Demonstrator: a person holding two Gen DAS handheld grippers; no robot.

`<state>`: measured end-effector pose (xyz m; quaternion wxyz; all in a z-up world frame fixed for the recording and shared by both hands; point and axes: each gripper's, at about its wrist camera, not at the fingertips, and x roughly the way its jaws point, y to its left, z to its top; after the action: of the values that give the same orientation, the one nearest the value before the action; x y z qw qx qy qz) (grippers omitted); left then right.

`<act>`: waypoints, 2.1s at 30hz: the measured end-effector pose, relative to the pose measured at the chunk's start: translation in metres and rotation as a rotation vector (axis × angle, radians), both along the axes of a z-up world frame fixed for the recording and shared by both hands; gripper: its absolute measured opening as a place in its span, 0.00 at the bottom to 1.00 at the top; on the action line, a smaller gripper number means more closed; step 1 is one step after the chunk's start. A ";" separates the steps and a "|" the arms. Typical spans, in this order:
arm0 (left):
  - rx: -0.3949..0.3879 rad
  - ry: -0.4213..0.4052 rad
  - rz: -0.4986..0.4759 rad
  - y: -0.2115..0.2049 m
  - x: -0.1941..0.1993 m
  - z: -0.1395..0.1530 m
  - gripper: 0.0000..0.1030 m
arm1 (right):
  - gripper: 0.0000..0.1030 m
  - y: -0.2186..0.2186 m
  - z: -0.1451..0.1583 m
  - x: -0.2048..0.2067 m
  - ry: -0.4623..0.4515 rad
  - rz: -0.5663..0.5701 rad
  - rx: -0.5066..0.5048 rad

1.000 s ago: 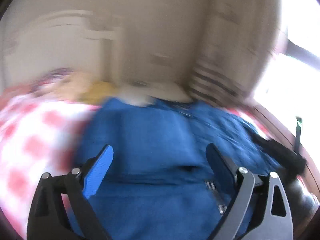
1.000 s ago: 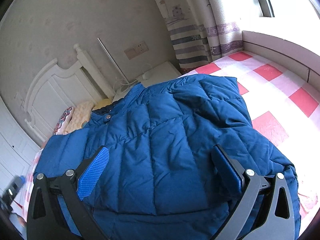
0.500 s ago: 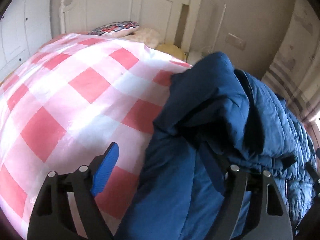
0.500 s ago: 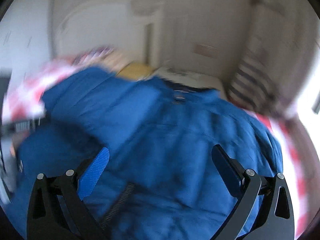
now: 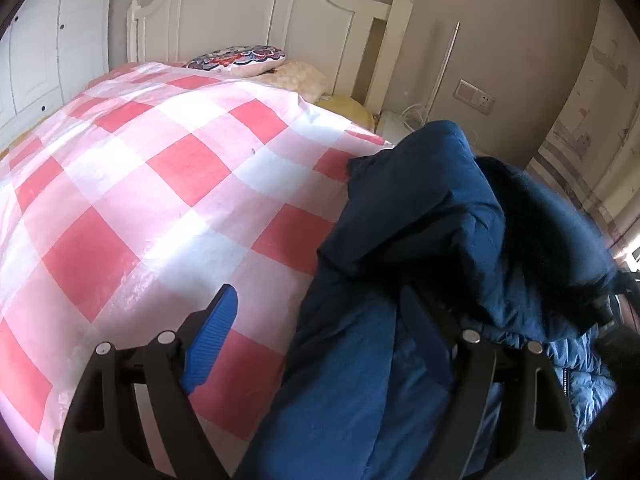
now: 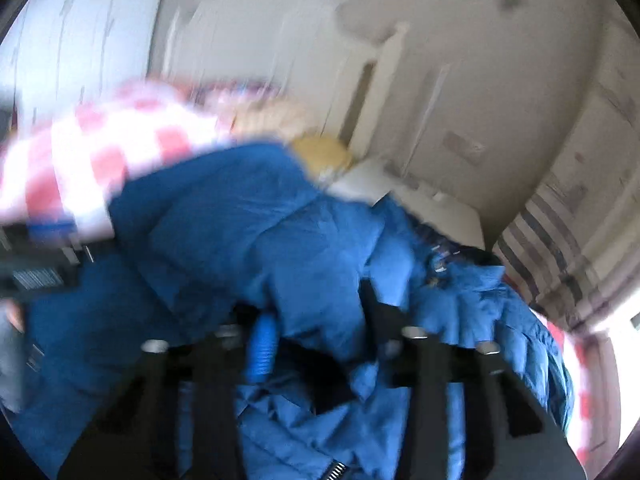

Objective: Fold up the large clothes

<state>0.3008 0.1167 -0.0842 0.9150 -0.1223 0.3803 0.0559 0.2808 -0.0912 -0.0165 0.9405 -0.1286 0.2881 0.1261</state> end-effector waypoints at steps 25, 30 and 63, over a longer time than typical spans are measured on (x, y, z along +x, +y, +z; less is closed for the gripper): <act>0.040 -0.088 0.080 0.005 -0.019 0.014 0.85 | 0.24 -0.244 -0.048 -0.050 0.153 -0.437 0.923; 0.012 -0.083 0.115 0.016 -0.020 0.015 0.86 | 0.23 -0.229 -0.017 -0.083 0.086 -0.421 0.818; 0.092 -0.103 -0.200 -0.078 0.049 0.086 0.98 | 0.51 -0.185 -0.051 -0.013 0.205 -0.472 0.197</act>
<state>0.3494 0.0383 0.0015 0.9390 -0.0447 0.3401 -0.0245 0.2676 -0.2763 -0.0676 0.9178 0.0477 0.3902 -0.0566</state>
